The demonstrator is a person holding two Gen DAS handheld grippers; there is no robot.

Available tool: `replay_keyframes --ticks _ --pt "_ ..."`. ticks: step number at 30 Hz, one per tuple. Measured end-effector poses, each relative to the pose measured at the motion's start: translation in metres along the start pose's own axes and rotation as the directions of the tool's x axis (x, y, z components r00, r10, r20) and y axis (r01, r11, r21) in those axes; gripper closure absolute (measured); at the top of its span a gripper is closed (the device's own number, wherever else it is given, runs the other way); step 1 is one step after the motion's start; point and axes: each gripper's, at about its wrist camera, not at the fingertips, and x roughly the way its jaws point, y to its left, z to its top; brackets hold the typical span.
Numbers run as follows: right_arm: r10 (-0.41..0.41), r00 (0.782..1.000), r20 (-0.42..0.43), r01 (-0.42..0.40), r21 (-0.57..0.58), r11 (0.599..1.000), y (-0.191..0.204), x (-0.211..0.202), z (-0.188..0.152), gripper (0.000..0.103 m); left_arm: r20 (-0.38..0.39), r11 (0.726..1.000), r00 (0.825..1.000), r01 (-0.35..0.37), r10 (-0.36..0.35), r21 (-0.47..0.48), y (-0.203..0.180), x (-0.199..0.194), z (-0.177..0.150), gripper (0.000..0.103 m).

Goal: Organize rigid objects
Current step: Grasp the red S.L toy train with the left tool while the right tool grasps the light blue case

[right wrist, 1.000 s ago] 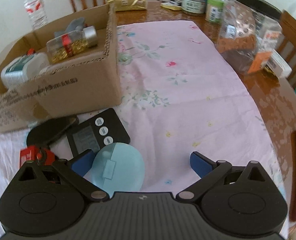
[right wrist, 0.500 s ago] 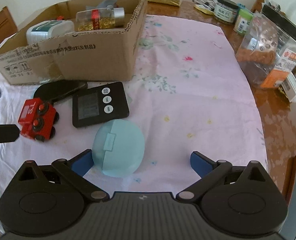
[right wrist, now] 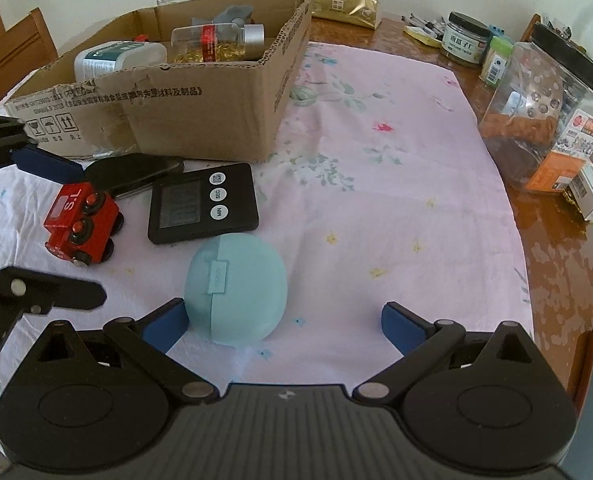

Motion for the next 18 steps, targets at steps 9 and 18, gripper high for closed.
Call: replay_keyframes --ticks 9,18 --pt "0.004 1.0 0.019 -0.004 -0.01 1.0 0.0 -0.002 -0.003 0.0 -0.053 0.997 0.998 0.028 -0.024 0.072 -0.014 -0.005 -0.012 0.011" --pt "-0.003 1.0 0.024 0.003 -0.001 1.0 0.001 -0.004 -0.005 0.0 -0.017 0.999 0.999 -0.042 0.042 -0.004 -0.007 -0.003 -0.014 0.052"
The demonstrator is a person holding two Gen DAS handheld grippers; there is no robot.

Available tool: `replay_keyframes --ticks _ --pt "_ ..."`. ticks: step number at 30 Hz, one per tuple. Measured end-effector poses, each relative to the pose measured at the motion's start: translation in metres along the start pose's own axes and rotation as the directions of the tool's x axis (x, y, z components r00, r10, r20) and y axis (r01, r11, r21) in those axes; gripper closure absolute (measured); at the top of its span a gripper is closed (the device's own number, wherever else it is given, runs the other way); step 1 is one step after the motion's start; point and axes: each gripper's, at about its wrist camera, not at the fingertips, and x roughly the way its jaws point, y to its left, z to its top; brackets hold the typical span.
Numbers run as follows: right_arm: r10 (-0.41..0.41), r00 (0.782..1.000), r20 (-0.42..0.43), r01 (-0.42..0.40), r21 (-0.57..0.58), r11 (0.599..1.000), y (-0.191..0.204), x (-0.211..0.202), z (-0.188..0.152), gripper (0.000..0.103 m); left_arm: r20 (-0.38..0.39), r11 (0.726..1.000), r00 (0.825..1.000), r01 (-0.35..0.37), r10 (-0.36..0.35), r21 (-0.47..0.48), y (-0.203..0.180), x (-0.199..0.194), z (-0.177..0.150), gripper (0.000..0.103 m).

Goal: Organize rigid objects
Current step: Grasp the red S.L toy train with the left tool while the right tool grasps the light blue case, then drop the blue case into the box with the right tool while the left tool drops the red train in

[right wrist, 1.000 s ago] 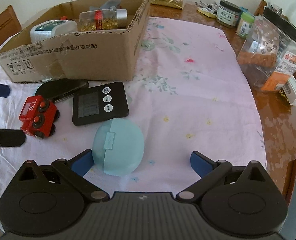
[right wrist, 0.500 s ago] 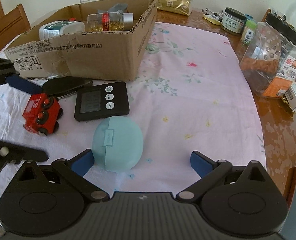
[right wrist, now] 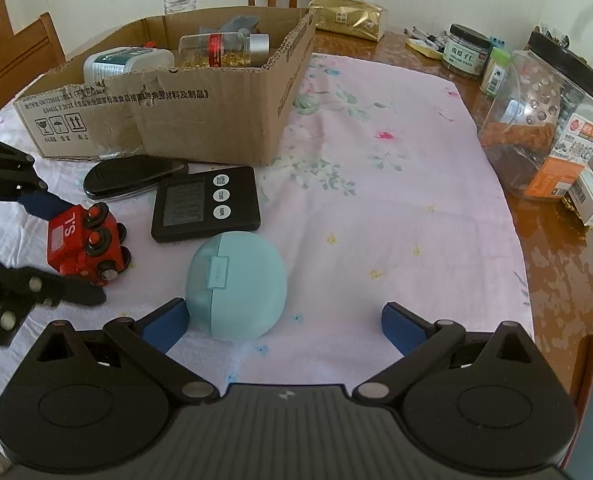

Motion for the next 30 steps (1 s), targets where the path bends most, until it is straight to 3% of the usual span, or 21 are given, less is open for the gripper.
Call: replay_keyframes --ticks 4,7,14,25,30 --pt "0.011 1.0 -0.022 -0.011 -0.011 1.0 0.011 -0.001 0.002 0.0 0.0 0.995 0.998 -0.07 0.071 -0.074 0.008 -0.004 -0.006 0.052" --pt "0.042 0.999 -0.02 -0.043 -0.055 0.998 0.027 0.0 0.005 0.0 0.001 0.986 0.997 -0.082 0.083 -0.146 0.017 -0.01 -0.015 0.052" --pt "0.075 0.997 -0.013 -0.076 -0.106 0.991 0.041 0.004 0.014 0.0 0.01 0.973 0.993 -0.112 0.117 -0.203 0.023 -0.013 -0.02 0.052" --pt "0.047 0.999 -0.007 -0.048 -0.086 0.995 0.027 -0.001 0.021 0.035 0.008 0.966 0.988 -0.147 0.153 -0.214 0.019 -0.01 -0.016 0.046" --pt "0.042 0.999 -0.003 -0.042 -0.08 0.996 0.025 -0.001 0.024 0.044 0.001 0.964 0.987 -0.157 0.161 -0.215 0.015 -0.009 -0.015 0.047"
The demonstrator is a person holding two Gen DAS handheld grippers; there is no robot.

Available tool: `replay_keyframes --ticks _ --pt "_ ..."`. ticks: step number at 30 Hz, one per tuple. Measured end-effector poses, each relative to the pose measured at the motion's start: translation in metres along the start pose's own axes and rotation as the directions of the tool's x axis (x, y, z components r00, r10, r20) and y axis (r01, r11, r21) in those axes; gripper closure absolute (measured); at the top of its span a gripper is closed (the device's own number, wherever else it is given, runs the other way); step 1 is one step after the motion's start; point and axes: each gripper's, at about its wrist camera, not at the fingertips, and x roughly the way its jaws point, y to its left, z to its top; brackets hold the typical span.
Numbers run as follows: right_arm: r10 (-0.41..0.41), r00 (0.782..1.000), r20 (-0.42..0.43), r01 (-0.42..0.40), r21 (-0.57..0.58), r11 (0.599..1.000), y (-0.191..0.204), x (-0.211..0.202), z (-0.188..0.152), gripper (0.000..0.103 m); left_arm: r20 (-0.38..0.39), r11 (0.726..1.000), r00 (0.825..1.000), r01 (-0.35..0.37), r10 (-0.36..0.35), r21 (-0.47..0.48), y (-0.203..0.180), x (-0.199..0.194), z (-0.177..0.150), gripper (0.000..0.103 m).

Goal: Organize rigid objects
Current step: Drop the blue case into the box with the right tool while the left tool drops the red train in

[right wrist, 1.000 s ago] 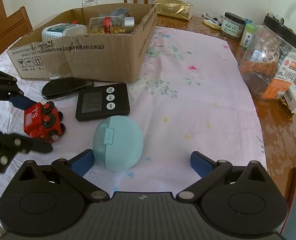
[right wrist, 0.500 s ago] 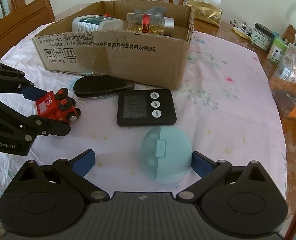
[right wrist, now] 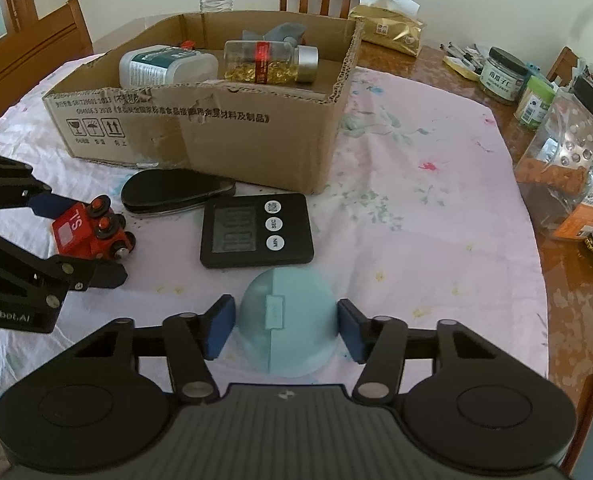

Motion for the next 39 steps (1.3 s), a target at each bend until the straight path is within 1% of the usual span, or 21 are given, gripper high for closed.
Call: replay_keyframes --ticks 2,3,13,16,19,22,24,28,33,36,39 --pt "-0.002 1.0 0.001 0.002 -0.001 1.0 0.0 0.0 0.0 0.045 -0.002 1.0 1.0 -0.001 0.001 -0.002 -0.001 0.0 0.001 0.05" --pt "-0.001 1.0 0.001 0.001 -0.001 1.0 0.0 0.0 0.001 0.045 -0.001 1.0 1.0 -0.006 0.006 -0.001 -0.001 0.0 0.001 0.053" --pt "0.008 1.0 -0.018 -0.008 -0.022 1.0 -0.001 -0.001 0.002 0.045 -0.016 1.0 1.0 -0.003 0.003 0.014 0.001 -0.007 0.001 0.053" --pt "0.013 1.0 -0.024 -0.014 -0.049 0.999 -0.001 -0.004 0.003 0.045 -0.02 1.0 1.0 0.003 -0.002 0.03 0.002 -0.012 0.002 0.053" --pt "0.0 1.0 -0.027 -0.002 -0.081 0.997 0.0 -0.009 0.006 0.045 -0.031 0.999 0.999 0.015 -0.014 0.047 0.005 -0.018 0.003 0.053" --pt "-0.004 1.0 -0.016 0.002 -0.124 0.992 0.002 -0.018 0.011 0.045 -0.044 0.997 0.999 0.027 -0.024 0.066 0.008 -0.026 0.005 0.053" --pt "0.0 1.0 -0.007 -0.001 -0.142 0.99 0.002 -0.026 0.016 0.045 -0.056 0.997 0.998 0.042 -0.039 0.059 0.012 -0.033 0.007 0.053" --pt "0.024 1.0 0.02 -0.02 -0.169 0.985 0.001 -0.043 0.032 0.045 -0.047 0.998 0.997 0.055 -0.053 0.04 0.023 -0.05 0.013 0.053" --pt "0.06 0.996 0.065 -0.046 -0.206 0.978 0.0 -0.056 0.066 0.045 -0.009 0.999 0.999 0.047 -0.047 0.004 0.034 -0.068 0.02 0.053" --pt "0.088 0.991 0.098 -0.066 -0.213 0.975 -0.001 -0.056 0.089 0.045 0.023 1.0 1.0 0.022 -0.022 -0.012 0.04 -0.078 0.024 0.053" --pt "0.086 0.988 0.125 -0.054 -0.24 0.969 0.003 -0.048 0.11 0.045 0.047 0.999 0.999 -0.002 0.004 -0.038 0.047 -0.084 0.027 0.053"
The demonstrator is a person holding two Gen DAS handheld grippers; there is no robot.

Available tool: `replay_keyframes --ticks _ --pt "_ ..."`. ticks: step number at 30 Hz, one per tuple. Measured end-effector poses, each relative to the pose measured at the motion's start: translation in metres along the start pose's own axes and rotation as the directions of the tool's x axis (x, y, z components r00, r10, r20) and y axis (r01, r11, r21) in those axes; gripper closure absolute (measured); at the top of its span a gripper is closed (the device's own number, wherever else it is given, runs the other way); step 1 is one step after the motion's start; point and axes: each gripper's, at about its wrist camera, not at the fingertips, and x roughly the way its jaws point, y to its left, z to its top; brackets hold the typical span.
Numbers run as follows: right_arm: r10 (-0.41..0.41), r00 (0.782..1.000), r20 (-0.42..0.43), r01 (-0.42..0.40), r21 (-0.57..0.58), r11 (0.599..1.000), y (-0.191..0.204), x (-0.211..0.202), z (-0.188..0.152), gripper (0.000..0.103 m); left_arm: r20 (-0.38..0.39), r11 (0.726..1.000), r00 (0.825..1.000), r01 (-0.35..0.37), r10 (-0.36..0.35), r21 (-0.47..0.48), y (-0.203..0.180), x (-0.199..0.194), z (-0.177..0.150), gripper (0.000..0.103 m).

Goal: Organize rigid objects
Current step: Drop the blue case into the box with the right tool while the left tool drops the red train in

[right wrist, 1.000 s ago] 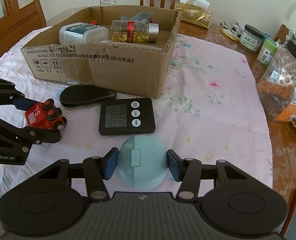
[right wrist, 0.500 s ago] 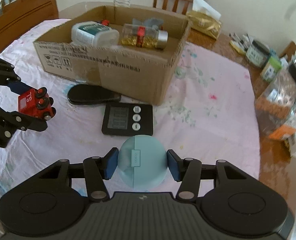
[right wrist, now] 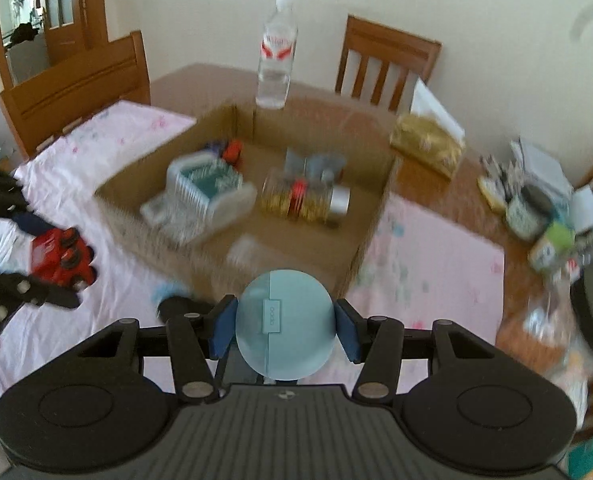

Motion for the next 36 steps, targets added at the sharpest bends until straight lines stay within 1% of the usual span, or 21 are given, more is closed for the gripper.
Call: replay_keyframes --ticks 2,7,12,13,14,15,16,18,21,25,32,36 --pt "0.009 1.0 0.007 -0.009 -0.006 1.0 -0.004 0.012 0.013 0.045 0.011 1.0 1.0 -0.011 0.012 -0.017 0.004 -0.004 0.003 0.053" --pt "0.018 1.0 -0.021 -0.018 -0.002 1.0 -0.014 0.047 0.033 0.045 0.04 0.997 0.997 -0.06 0.062 -0.041 0.012 -0.012 0.009 0.053" --pt "0.036 0.997 -0.066 -0.035 0.011 0.999 -0.018 0.072 0.036 0.045 0.055 0.995 0.995 -0.084 0.088 -0.062 0.018 -0.012 0.016 0.053" --pt "0.039 0.997 -0.065 -0.038 0.016 0.999 -0.017 0.073 0.035 0.043 0.057 0.994 0.994 -0.086 0.09 -0.063 0.019 -0.011 0.018 0.053" --pt "0.035 0.998 -0.053 -0.034 0.021 0.999 -0.017 0.072 0.035 0.038 0.059 0.994 0.994 -0.088 0.092 -0.062 0.019 -0.011 0.019 0.053" --pt "0.031 0.999 -0.042 -0.03 0.023 0.999 -0.017 0.07 0.035 0.018 0.061 0.994 0.994 -0.091 0.094 -0.061 0.02 -0.01 0.021 0.053" --pt "0.028 0.999 -0.029 -0.027 0.026 0.999 -0.017 0.068 0.035 0.001 0.061 0.994 0.994 -0.092 0.096 -0.058 0.02 -0.009 0.023 0.053" --pt "0.028 1.0 0.006 -0.029 0.033 0.999 -0.017 0.06 0.034 0.0 0.062 0.994 0.993 -0.093 0.096 -0.052 0.021 -0.007 0.027 0.053" --pt "0.008 1.0 -0.01 -0.008 0.046 0.999 -0.016 0.053 0.034 0.0 0.063 0.995 0.994 -0.09 0.092 -0.037 0.023 -0.004 0.035 0.053" --pt "-0.021 1.0 -0.009 0.021 0.086 0.996 -0.012 0.038 0.029 0.0 0.066 0.997 0.994 -0.08 0.082 -0.02 0.027 0.005 0.05 0.053" --pt "-0.053 0.999 0.011 0.05 0.189 0.981 -0.005 0.008 0.016 0.0 0.06 0.997 0.995 -0.079 0.079 -0.011 0.043 0.033 0.088 0.053" --pt "-0.067 0.997 0.026 0.059 0.233 0.971 -0.002 -0.006 0.01 0.0 0.048 0.997 0.996 -0.073 0.074 -0.022 0.055 0.059 0.115 0.053"
